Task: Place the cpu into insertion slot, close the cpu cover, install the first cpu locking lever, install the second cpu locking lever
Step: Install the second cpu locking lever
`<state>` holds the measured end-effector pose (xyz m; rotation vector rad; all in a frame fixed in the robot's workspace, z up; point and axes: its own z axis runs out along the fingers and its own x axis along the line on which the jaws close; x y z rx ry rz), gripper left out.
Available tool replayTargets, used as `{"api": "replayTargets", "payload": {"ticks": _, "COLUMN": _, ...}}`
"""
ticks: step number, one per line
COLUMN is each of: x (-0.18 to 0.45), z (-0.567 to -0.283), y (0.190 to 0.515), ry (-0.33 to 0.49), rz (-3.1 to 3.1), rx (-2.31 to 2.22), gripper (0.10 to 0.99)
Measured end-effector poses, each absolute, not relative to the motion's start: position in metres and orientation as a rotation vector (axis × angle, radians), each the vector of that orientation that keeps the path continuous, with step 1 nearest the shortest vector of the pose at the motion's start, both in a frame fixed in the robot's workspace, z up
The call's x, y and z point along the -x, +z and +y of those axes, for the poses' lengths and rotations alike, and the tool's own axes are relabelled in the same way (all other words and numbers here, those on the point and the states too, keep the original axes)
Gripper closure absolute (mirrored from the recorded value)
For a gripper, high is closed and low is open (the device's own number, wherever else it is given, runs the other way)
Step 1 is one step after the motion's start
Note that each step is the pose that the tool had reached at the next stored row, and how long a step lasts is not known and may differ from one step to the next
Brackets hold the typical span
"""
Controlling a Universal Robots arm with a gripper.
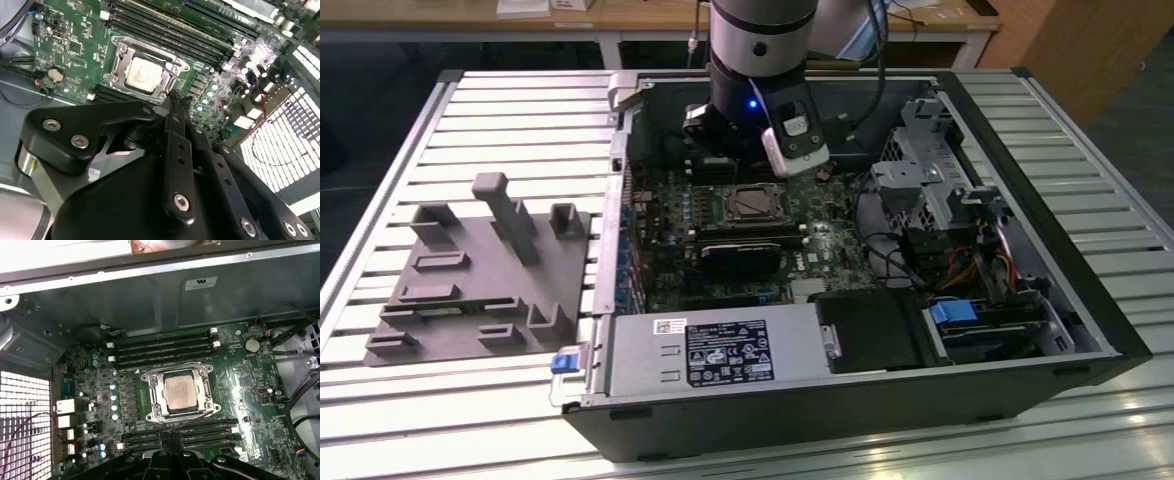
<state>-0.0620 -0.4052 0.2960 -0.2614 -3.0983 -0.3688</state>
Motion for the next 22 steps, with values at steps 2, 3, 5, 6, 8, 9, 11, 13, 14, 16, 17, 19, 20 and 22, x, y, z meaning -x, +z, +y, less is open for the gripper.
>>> {"api": "replayTargets", "payload": {"ticks": 2, "x": 0.0618, "z": -0.4052, "y": 0.2958, "ry": -0.369, "rz": -3.098, "rx": 0.261, "gripper": 0.984}}
{"api": "replayTargets", "payload": {"ticks": 3, "x": 0.0618, "z": -0.4052, "y": 0.2958, "ry": -0.368, "rz": -3.098, "rx": 0.262, "gripper": 0.984}}
{"api": "replayTargets", "payload": {"ticks": 5, "x": 0.0617, "z": -0.4051, "y": 0.2957, "ry": -0.369, "rz": -3.098, "rx": 0.262, "gripper": 0.984}}
{"api": "replayTargets", "payload": {"ticks": 6, "x": 0.0616, "z": -0.4051, "y": 0.2958, "ry": -0.369, "rz": -3.098, "rx": 0.262, "gripper": 0.984}}
{"api": "replayTargets", "payload": {"ticks": 8, "x": 0.0616, "z": -0.4051, "y": 0.2960, "ry": -0.369, "rz": -3.098, "rx": 0.261, "gripper": 0.984}}
{"api": "replayTargets", "payload": {"ticks": 9, "x": 0.0616, "z": -0.4051, "y": 0.2960, "ry": -0.369, "rz": -3.098, "rx": 0.261, "gripper": 0.984}}
{"api": "replayTargets", "payload": {"ticks": 11, "x": 0.0616, "z": -0.4051, "y": 0.2961, "ry": -0.369, "rz": -3.098, "rx": 0.261, "gripper": 0.984}}
{"api": "replayTargets", "payload": {"ticks": 13, "x": 0.0615, "z": -0.4051, "y": 0.2962, "ry": -0.369, "rz": -3.098, "rx": 0.262, "gripper": 0.984}}
{"api": "replayTargets", "payload": {"ticks": 14, "x": 0.0615, "z": -0.4051, "y": 0.2962, "ry": -0.369, "rz": -3.098, "rx": 0.262, "gripper": 0.984}}
{"api": "replayTargets", "payload": {"ticks": 16, "x": 0.0614, "z": -0.4051, "y": 0.2962, "ry": -0.369, "rz": -3.098, "rx": 0.261, "gripper": 0.984}}
{"api": "replayTargets", "payload": {"ticks": 17, "x": 0.0614, "z": -0.4051, "y": 0.2962, "ry": -0.369, "rz": -3.098, "rx": 0.261, "gripper": 0.984}}
{"api": "replayTargets", "payload": {"ticks": 19, "x": 0.0606, "z": -0.4051, "y": 0.2961, "ry": -0.369, "rz": -3.098, "rx": 0.261, "gripper": 0.984}}
{"api": "replayTargets", "payload": {"ticks": 20, "x": 0.0596, "z": -0.4051, "y": 0.2960, "ry": -0.369, "rz": -3.098, "rx": 0.261, "gripper": 0.984}}
{"api": "replayTargets", "payload": {"ticks": 22, "x": 0.0564, "z": -0.4051, "y": 0.2957, "ry": -0.369, "rz": -3.098, "rx": 0.262, "gripper": 0.984}}
